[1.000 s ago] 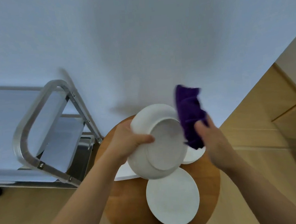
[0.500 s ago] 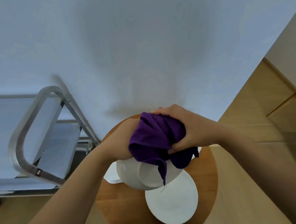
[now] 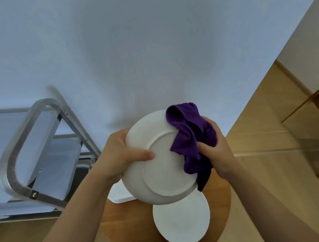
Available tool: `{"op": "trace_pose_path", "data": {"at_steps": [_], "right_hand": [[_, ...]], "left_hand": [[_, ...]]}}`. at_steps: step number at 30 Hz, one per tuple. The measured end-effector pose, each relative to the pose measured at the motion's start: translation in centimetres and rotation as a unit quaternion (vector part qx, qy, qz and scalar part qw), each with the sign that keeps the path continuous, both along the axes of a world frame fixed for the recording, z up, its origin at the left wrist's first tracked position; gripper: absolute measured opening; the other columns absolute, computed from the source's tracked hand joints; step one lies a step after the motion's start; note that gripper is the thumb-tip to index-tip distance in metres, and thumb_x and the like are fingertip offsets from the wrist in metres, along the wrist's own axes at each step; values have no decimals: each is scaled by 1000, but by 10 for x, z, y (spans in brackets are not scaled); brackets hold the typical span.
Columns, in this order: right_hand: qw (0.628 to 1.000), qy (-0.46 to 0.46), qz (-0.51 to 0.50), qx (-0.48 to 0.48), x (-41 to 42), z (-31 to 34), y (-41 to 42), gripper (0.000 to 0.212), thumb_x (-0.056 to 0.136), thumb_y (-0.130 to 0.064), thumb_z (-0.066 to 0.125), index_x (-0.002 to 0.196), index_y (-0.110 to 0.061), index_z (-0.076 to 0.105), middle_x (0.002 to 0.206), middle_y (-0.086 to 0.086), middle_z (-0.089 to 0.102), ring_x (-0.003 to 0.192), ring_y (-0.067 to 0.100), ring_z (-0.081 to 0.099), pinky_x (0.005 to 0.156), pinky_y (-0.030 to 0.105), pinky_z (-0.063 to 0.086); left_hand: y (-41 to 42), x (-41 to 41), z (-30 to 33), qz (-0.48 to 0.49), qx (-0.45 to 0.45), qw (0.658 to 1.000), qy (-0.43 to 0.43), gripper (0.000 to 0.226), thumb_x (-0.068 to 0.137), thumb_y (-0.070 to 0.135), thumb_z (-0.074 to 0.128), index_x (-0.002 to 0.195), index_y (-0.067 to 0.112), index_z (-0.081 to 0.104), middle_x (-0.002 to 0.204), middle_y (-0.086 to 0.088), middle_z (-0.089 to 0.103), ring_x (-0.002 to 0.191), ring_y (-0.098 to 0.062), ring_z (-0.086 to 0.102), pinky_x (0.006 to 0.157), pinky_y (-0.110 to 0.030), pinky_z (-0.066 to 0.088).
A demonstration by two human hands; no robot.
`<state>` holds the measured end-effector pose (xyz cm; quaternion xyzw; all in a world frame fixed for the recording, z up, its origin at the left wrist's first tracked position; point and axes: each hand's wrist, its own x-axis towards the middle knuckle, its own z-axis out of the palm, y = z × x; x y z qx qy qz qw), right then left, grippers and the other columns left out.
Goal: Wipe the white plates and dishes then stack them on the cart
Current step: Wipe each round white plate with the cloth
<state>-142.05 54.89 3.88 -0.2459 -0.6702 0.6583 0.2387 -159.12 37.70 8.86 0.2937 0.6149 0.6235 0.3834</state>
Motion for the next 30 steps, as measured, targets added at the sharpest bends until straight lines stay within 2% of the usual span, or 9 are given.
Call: {"op": "trace_pose_path", "data": {"at_steps": [5,7,11,13,17,20,24,28,30], "right_hand": [[979,74,-145,-125,-3,-15,-29,66,65,-39,80,123,-20,54,112,7,65,103,29,64,82,44,55],[973,70,-180,-128,-6,-15,-38,64,69,-47,78,123,-21,55,112,7,66,103,28,64,86,50,53],[954,46,-246,-166,-6,-16,-49,61,67,-53,76,118,-26,56,108,0,68,100,20,66,84,45,55],[967,32,-206,-146,0,-13,-35,47,70,-50,74,106,-22,60,95,-1,70,87,18,68,73,40,56],[984,-12,-98,-150,13,6,8,68,52,-48,80,107,-15,60,96,2,70,89,20,68,67,27,53],[993,-58,-29,-101,7,19,19,65,50,-46,80,107,-23,62,97,-1,72,88,18,70,65,23,53],[992,-25,-70,-103,2,22,14,57,56,-49,79,109,-31,65,103,-4,71,93,16,69,71,26,53],[984,-37,-147,-97,3,15,-11,47,55,-66,75,94,-41,66,92,-12,71,85,11,69,72,34,53],[976,-72,-194,-73,1,11,-25,50,59,-73,68,98,-42,63,91,-15,70,88,12,68,80,43,54]], "left_hand": [[5,4,-13,96,28,992,-70,45,36,10,81,79,18,72,80,-3,74,71,-20,71,53,-30,55],[11,16,-18,138,38,985,-99,48,42,4,81,86,19,68,79,0,74,71,-18,71,52,-30,55],[18,46,-26,208,37,967,-144,46,54,12,80,93,27,60,76,17,72,75,-13,69,57,-30,55],[16,50,-25,160,47,974,-155,53,55,14,84,100,28,60,83,14,73,78,-9,70,58,-27,56],[3,22,-13,-1,-29,958,-286,79,60,52,75,128,19,55,113,-8,69,103,-28,65,77,-44,56],[5,13,-10,-16,-59,944,-325,72,66,44,71,130,15,55,117,-15,66,100,-35,64,80,-49,52],[6,15,-11,1,-28,948,-317,65,59,34,76,119,14,62,104,-14,71,86,-32,70,64,-43,57],[4,13,-11,6,0,953,-304,42,67,31,65,105,13,69,95,-13,73,80,-30,71,60,-40,58],[5,16,-9,14,14,954,-298,44,68,31,64,108,13,68,97,-13,73,83,-29,71,63,-40,58]]}}
